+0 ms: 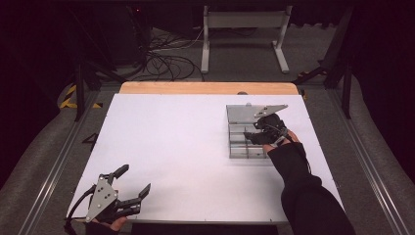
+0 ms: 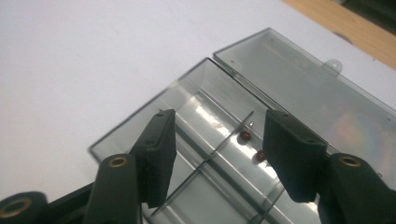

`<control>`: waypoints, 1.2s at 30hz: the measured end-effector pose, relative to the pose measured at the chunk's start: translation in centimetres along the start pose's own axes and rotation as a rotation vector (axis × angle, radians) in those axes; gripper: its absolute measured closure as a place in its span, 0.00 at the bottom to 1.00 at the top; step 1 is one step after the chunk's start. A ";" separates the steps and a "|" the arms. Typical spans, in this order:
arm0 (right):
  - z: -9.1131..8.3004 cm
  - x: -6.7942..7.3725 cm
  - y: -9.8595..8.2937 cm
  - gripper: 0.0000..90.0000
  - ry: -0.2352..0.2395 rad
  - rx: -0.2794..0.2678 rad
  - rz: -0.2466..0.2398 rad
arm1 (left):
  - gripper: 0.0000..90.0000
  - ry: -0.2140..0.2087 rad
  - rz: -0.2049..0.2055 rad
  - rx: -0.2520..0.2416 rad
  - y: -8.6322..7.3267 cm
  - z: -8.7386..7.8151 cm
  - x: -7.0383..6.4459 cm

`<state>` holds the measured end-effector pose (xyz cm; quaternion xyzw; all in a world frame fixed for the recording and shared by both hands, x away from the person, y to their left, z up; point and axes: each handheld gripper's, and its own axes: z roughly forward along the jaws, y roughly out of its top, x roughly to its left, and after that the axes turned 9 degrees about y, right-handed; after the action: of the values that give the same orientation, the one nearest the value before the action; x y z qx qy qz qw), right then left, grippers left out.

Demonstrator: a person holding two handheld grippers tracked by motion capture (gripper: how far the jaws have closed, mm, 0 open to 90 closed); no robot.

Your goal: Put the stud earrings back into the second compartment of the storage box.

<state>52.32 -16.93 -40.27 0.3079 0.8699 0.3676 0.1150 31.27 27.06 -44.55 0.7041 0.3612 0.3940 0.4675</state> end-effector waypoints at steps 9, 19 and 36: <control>-2.2 2.0 -0.5 0.47 0.026 -0.039 -0.041 | 0.17 0.000 0.006 0.004 0.0 0.0 0.0; -3.9 3.5 -1.0 0.46 0.062 -0.091 -0.070 | 0.17 0.000 0.007 0.005 0.0 0.0 0.0; -6.6 6.0 -5.1 0.09 0.188 -0.252 -0.106 | 0.17 -0.001 0.007 0.006 0.1 -0.1 -0.1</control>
<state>42.54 -19.73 -39.13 0.2089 0.8390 0.4943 0.0899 31.19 26.99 -44.48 0.7069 0.3594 0.3942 0.4644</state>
